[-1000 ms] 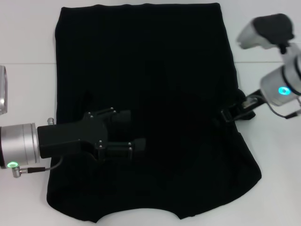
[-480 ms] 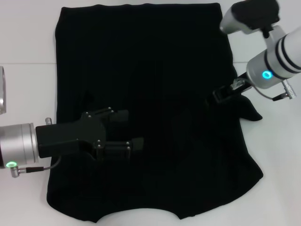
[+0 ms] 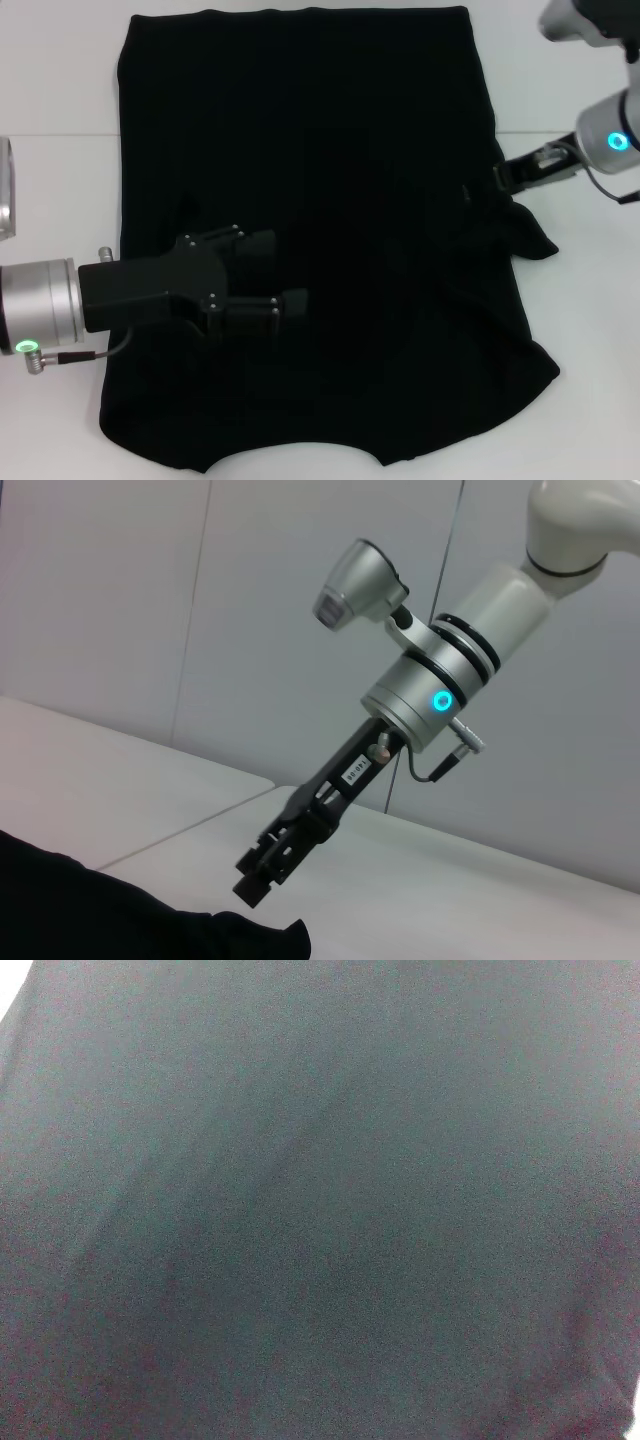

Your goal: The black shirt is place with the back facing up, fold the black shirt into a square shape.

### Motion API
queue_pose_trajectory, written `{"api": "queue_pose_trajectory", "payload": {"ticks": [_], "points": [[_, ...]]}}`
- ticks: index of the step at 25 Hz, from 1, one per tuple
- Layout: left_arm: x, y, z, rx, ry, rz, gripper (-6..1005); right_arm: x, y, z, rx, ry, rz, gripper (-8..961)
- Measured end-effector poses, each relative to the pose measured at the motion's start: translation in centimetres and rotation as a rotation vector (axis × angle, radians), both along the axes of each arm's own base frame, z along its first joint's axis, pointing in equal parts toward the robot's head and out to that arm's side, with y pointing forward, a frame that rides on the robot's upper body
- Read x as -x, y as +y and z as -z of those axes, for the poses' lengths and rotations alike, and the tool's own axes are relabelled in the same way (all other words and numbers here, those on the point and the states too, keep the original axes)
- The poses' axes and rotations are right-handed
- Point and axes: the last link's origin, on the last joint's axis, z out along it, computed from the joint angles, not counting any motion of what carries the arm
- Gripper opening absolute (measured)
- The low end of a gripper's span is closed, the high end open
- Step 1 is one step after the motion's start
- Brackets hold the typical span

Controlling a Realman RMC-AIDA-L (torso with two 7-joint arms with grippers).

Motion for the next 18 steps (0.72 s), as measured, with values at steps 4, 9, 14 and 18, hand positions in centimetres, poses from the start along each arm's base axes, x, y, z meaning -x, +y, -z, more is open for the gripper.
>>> {"api": "queue_pose_trajectory", "payload": {"ticks": [4,9,14,18], "points": [[0.0,0.1,0.0,-0.004,-0.001,0.002,937,-2.8,-0.6,-1.8,-0.050,0.064,0.125,790],[0.0,0.1,0.0,-0.004,0.001,0.003,936,-4.7,-1.7,-3.2,-0.059,0.194,0.213,754],[0.0,0.1,0.0,0.002,0.010,0.008,936,-6.4,-3.3,-3.7,-0.054,0.378,0.311,717],[0.0,0.1,0.0,0.004,0.017,0.010,936,-7.6,-4.2,-3.4,-0.058,0.453,0.378,688]]}}
